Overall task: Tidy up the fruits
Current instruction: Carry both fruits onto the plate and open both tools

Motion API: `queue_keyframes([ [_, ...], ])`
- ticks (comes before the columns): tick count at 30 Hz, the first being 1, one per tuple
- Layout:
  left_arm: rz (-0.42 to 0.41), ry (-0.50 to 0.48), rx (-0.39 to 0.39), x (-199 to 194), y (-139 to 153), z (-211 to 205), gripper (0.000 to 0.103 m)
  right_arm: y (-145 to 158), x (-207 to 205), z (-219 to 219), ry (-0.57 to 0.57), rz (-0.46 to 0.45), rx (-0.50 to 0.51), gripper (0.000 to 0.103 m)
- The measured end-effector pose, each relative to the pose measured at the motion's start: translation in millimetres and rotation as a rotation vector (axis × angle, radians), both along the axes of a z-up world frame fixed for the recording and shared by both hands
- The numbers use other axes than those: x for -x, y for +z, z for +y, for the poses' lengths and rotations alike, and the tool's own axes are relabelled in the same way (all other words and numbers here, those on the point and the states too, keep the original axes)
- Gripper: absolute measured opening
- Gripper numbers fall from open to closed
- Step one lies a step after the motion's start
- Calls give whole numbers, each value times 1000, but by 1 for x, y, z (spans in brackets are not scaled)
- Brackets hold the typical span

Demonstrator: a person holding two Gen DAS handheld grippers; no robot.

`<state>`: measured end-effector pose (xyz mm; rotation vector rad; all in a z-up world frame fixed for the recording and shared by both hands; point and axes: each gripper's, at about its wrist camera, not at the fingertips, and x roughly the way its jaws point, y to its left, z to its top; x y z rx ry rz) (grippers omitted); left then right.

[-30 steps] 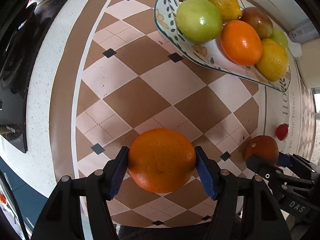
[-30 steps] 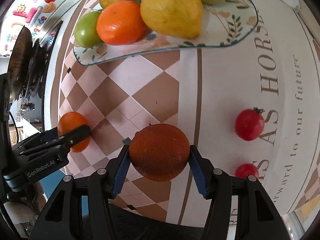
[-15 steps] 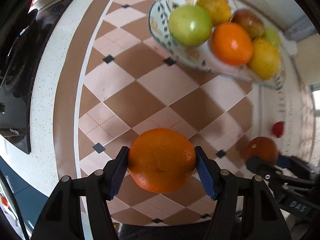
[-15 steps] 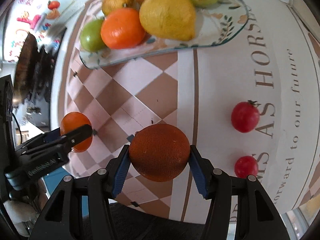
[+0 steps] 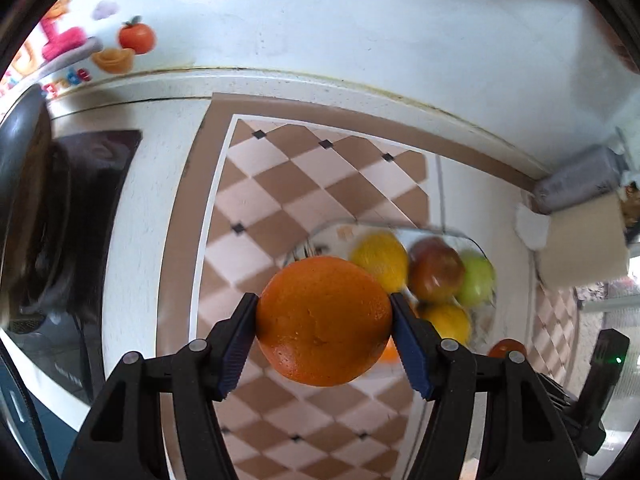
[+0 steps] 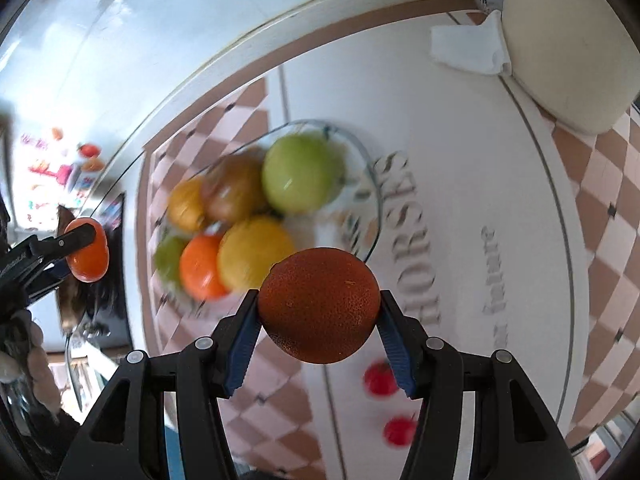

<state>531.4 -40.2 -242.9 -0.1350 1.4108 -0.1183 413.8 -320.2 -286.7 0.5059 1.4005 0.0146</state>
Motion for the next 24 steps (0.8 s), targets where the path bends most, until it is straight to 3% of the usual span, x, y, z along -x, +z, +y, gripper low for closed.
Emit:
queue_keyframes([
  [6,132,-38,-75,-51,-53,-16,63,-14,-34,-12,-15,17,25,60],
  [10,180,-65,-103,-62,-74,-22,63,-25,-47,-7,-15,47,37,60],
  [16,230,-63,-79,-58,-88,-19,63,-37,-49,7,8,77,18,61],
  [17,233,-61,-73,-57,-89,-18,63,-37,-49,8,11,77,19,62],
  [19,239,-53,-62,-56,-90,-15,63,-36,-49,10,12,74,16,78],
  [21,232,-42,-51,-55,-88,-12,65,-32,-48,9,9,74,13,82],
  [24,191,-27,-49,-54,-79,-5,91,-28,-48,8,6,72,29,84],
])
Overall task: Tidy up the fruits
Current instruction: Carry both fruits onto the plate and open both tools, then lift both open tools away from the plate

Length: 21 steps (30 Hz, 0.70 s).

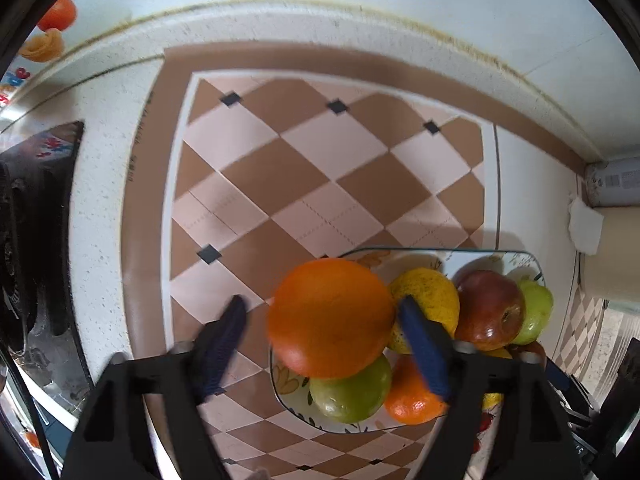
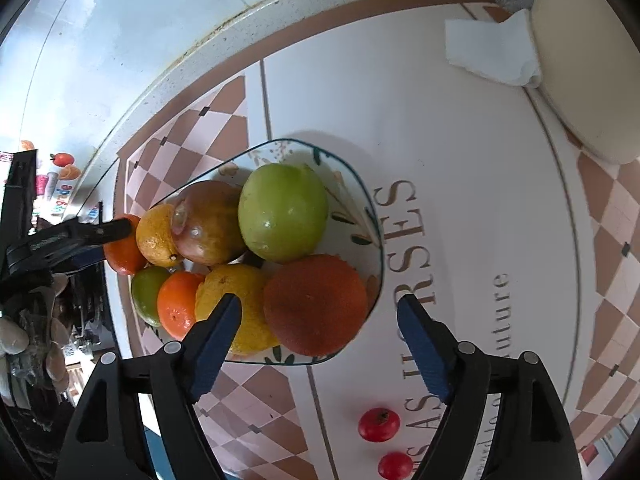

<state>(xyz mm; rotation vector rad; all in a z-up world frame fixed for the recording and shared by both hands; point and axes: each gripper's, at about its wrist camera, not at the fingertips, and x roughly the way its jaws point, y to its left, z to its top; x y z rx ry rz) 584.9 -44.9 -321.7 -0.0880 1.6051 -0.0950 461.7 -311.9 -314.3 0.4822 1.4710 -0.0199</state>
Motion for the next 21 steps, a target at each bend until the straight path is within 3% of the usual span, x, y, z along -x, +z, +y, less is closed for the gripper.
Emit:
queue_keyframes([
  [1,-9,2,0,1,3,2,96,1,1,-1,-1,-1,0,87],
  [7,-76,0,-32,23,24,10,96,19,13,7,28,-29,105,93],
  [11,-145,-16,-92,54,42,6,96,36,28,27,92,-72,202,93],
  [15,-164,-33,-101,85,53,1,96,48,49,45,140,-99,261,93],
  [21,-211,-59,-104,138,63,-9,96,68,81,61,179,-127,284,93],
])
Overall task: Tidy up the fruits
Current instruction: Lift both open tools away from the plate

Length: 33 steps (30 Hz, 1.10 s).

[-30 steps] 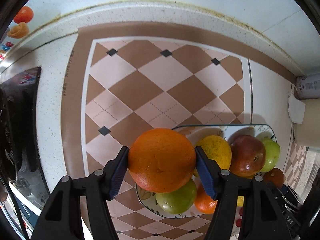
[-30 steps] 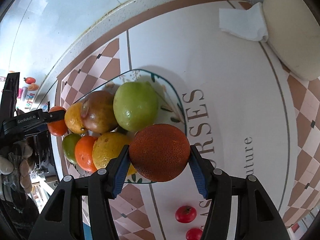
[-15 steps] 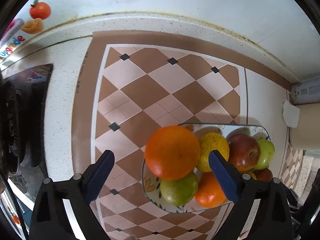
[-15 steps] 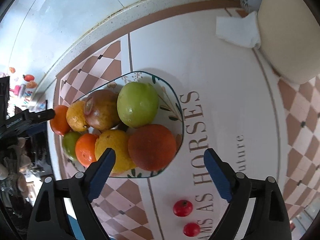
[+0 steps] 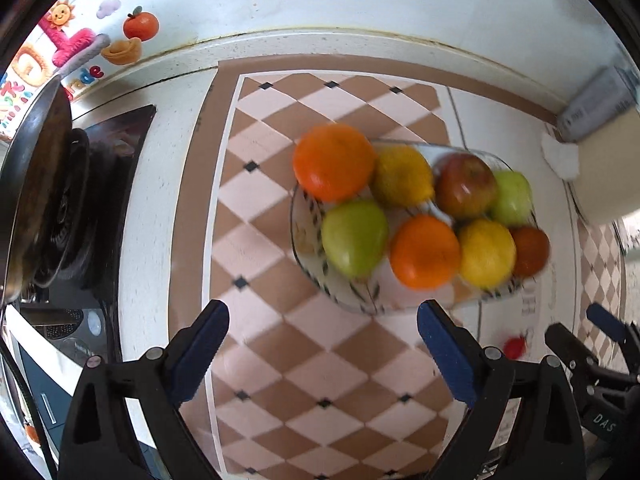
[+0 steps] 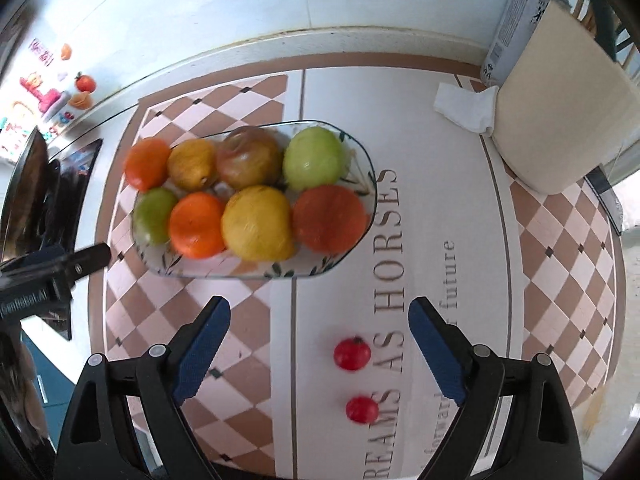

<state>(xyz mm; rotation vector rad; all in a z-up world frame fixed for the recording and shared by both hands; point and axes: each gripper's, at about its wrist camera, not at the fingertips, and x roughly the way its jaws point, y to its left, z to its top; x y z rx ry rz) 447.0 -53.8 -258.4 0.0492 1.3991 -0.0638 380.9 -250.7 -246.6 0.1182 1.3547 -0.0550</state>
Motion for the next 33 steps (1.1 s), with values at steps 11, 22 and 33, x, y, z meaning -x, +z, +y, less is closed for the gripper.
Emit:
queue_keyframes([
  [11,-110,-8,33,64,49,-4,96,59,55,14,22,-106,14,93],
  [22,-289,-19,55,126,134,0,96,152,117,22,20,-270,12,93],
  [33,-387,-21,44,176,178,3,96,204,170,31,10,-355,12,93],
])
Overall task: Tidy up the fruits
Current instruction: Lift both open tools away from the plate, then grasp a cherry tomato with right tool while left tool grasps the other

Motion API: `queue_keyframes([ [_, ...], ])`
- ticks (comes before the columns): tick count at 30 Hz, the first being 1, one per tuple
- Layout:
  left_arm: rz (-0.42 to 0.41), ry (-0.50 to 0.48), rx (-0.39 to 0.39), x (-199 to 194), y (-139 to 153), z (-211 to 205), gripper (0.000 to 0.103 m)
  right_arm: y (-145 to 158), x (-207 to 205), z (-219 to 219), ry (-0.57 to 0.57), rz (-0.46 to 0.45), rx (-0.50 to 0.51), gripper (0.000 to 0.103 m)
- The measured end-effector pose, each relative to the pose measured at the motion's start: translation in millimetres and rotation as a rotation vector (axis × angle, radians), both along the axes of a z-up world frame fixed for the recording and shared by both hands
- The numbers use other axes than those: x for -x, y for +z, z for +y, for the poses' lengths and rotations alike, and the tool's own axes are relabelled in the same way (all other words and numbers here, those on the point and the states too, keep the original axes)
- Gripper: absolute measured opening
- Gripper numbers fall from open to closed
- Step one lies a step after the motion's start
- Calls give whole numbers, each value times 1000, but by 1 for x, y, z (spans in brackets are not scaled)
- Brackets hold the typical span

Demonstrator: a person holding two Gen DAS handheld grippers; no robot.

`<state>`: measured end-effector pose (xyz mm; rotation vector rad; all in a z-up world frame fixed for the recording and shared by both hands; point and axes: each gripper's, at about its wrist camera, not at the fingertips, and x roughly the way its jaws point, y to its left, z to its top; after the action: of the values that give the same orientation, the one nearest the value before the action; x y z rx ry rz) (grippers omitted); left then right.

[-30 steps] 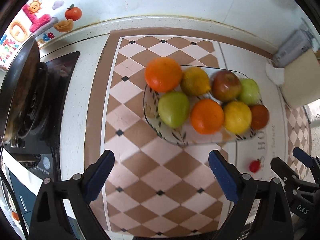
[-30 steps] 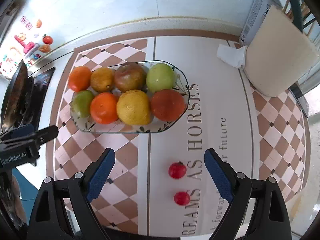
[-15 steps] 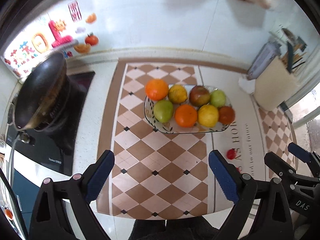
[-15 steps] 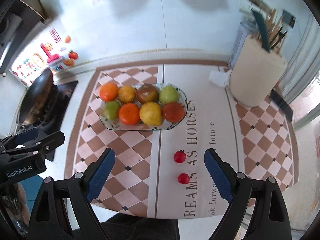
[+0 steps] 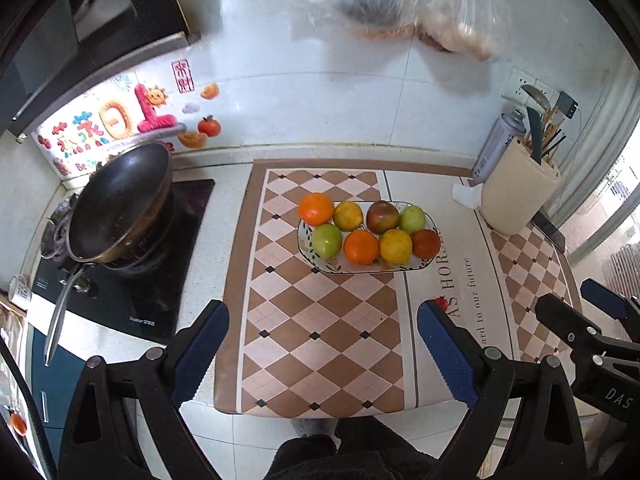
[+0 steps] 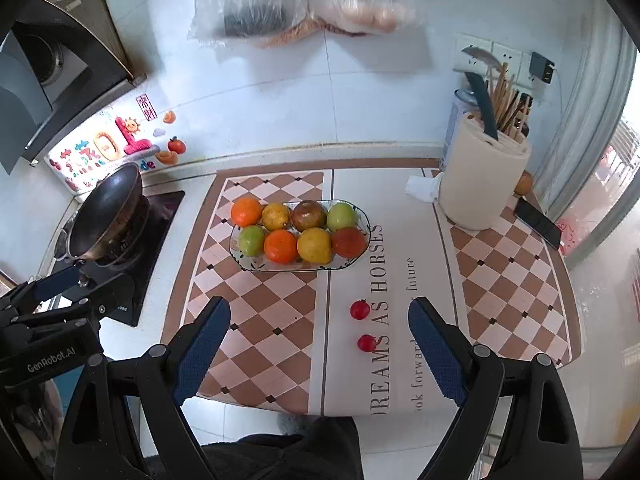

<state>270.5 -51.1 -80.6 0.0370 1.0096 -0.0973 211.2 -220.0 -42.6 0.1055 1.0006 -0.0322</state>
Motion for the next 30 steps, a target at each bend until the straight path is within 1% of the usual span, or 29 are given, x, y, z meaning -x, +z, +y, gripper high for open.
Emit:
queue_keyframes([
  [3,-30,-4,-7,11,7,1,96,7,11,3,-12,-17,1,93],
  [6,-42,-16,-7,19,11,1,96,10,20,5,-20,-24,-2,93],
  [8,-43,-23,-7,22,11,2,96,10,25,8,-27,-23,-10,93],
  [9,-41,-24,-7,23,11,2,96,9,27,9,-30,-20,-12,94],
  [10,-38,-26,-6,25,10,3,96,9,28,9,-31,-17,-11,97],
  [13,-32,-29,-4,29,8,4,96,6,32,9,-45,-19,-19,98],
  [16,-28,-16,-5,30,6,5,96,5,32,5,-54,-28,-39,101],
  [19,-14,-6,8,27,2,5,96,3,25,-6,-55,-46,-64,101],
  [21,-10,4,-10,20,-3,1,98,-2,19,-16,-57,-52,-74,101],
  [22,-12,8,-23,18,-6,-2,103,-7,13,-23,-56,-50,-74,101],
  [25,-13,34,-62,5,-18,-13,103,-31,-3,-47,-68,-9,-87,101],
  [26,-6,41,-68,-1,-25,-17,103,-43,-9,-55,-71,12,-88,101],
  [28,5,51,-90,-12,-37,-24,103,-76,-23,-72,-79,78,-85,101],
  [30,29,54,-138,-25,-58,-37,103,-112,-34,-86,-88,153,-103,100],
])
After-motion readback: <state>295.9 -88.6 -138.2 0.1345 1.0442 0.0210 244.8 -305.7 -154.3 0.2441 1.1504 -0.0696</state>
